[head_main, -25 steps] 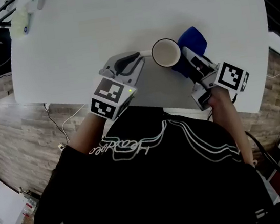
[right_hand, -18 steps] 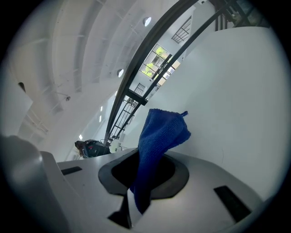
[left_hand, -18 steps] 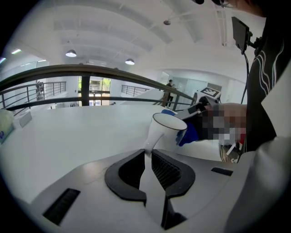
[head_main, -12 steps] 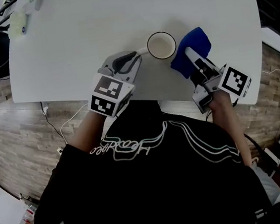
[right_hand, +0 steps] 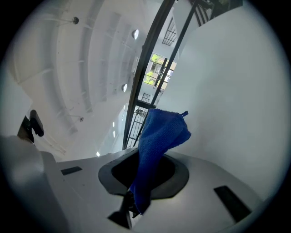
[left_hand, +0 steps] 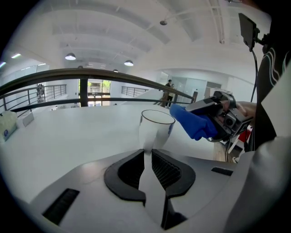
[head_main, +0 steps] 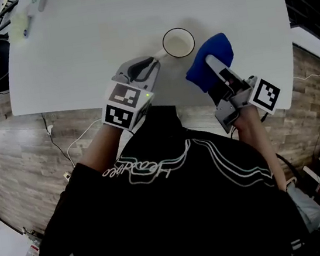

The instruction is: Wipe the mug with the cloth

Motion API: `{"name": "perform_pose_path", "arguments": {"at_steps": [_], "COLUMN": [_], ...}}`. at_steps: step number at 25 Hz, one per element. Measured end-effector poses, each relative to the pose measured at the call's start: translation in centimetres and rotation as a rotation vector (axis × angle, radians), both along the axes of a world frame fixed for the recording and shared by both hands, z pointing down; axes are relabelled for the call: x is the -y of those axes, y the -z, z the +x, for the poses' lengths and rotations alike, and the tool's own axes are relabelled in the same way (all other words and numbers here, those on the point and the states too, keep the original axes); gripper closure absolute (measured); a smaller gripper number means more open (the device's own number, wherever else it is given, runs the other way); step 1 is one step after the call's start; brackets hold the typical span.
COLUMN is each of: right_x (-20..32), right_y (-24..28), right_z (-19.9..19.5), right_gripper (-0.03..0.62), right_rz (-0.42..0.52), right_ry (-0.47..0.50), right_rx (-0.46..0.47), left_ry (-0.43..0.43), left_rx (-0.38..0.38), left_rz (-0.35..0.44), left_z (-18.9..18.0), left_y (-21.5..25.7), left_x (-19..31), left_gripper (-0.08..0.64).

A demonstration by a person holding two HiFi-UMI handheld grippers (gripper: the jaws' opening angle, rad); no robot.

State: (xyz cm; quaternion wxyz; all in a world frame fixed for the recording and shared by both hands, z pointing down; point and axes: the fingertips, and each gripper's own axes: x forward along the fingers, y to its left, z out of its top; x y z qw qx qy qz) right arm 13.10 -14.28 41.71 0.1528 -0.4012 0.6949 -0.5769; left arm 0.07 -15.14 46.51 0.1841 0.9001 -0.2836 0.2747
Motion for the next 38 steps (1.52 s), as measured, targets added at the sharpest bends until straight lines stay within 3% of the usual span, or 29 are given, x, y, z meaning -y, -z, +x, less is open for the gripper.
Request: {"name": "perform_pose_path", "arguments": {"at_steps": [7, 20, 23, 29, 33, 38], "right_x": [-0.2, -0.1, -0.5, -0.8, -0.3, 0.4], "right_y": [-0.2, -1.6, -2.4, -4.2, -4.6, -4.5], "right_z": [0.0, 1.2, 1.3, 0.7, -0.4, 0.7], "right_gripper": [0.541, 0.541, 0.541, 0.541, 0.541, 0.541], "right_rz": [-0.022, -0.058, -0.082, -0.157, -0.153, -0.143], "right_ry": [-0.061, -0.140, -0.120, -0.013, 0.058, 0.054], "right_rx": [0.113, 0.119, 0.066, -0.195, -0.257, -0.266], "left_ry": [-0.050, -0.132, -0.143, -0.149, -0.153, -0.143], "left_rx": [-0.014, -0.045, -0.047, -0.062, -0.056, -0.076], "left_rz": [-0.010, -0.047, -0.050, -0.069, -0.070, -0.080], "left_z": [1.9, 3.9, 4.2, 4.3, 3.9, 4.4], "left_y": [0.2, 1.2, 1.5, 1.6, 1.4, 1.5], "left_x": [-1.8, -4.2, -4.7, -5.3, -5.5, -4.5], "left_gripper": [0.514, 0.518, 0.518, 0.522, 0.522, 0.522]}}
